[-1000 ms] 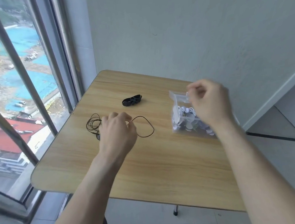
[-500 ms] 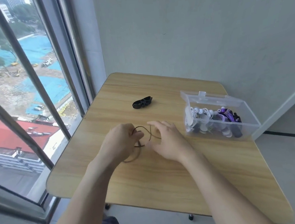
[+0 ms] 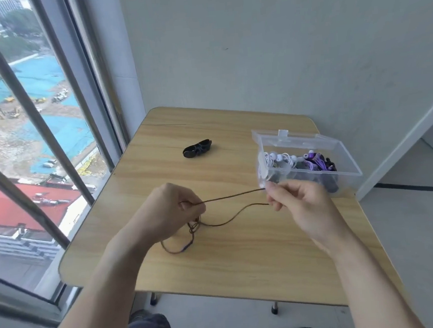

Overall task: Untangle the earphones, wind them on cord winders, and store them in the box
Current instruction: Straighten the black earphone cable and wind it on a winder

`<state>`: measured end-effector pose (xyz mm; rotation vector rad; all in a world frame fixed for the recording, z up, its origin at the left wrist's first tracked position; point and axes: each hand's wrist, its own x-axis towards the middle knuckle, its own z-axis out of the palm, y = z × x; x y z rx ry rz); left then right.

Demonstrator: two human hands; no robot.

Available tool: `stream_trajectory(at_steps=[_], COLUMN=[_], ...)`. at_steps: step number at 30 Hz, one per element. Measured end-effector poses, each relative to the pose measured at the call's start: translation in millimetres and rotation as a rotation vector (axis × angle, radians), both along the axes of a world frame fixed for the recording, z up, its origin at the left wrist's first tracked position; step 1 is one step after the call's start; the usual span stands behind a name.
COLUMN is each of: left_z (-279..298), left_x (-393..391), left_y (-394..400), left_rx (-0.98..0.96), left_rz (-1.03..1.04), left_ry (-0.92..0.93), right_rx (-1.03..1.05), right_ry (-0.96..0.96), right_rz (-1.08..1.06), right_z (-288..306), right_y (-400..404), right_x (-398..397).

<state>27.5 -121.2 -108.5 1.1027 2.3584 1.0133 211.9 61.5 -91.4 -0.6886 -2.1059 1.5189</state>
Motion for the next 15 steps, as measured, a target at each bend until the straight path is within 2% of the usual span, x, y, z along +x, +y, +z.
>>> stream_trajectory(at_steps=[2,5,8,11,13,15], left_z=[-6.1,-13.5,-11.1,-3.5,1.6,0.7], left_x=[1.0,-2.0,-3.8,3.7,10.8,12.2], left_y=[0.9,3.0,3.1,3.6,6.2,8.1], left_rx=[0.099,0.236,0.321,0.430,0.458,0.474], left_rz=[0.103,0.274,0.351,0.339,0.364,0.368], left_ry=[0.119,0.292,0.218,0.015,-0.113,-0.245], right_rx=[-0.056,-0.006,0.095,0.187,0.005,-0.400], right_ry=[0.002,-0.027,-0.038,-0.005,0.084,0.166], right_rz=[-0.004,-0.045,-0.162,-0.345,-0.483,-0.518], right_z=[-5.1,-14.7,-19.3,-25.0,-26.8,-24.4], right_y=[5.5,17.4,32.4,43.4,47.2,50.0], right_x=[14.5,31.1,41.0,47.2,47.5,46.0])
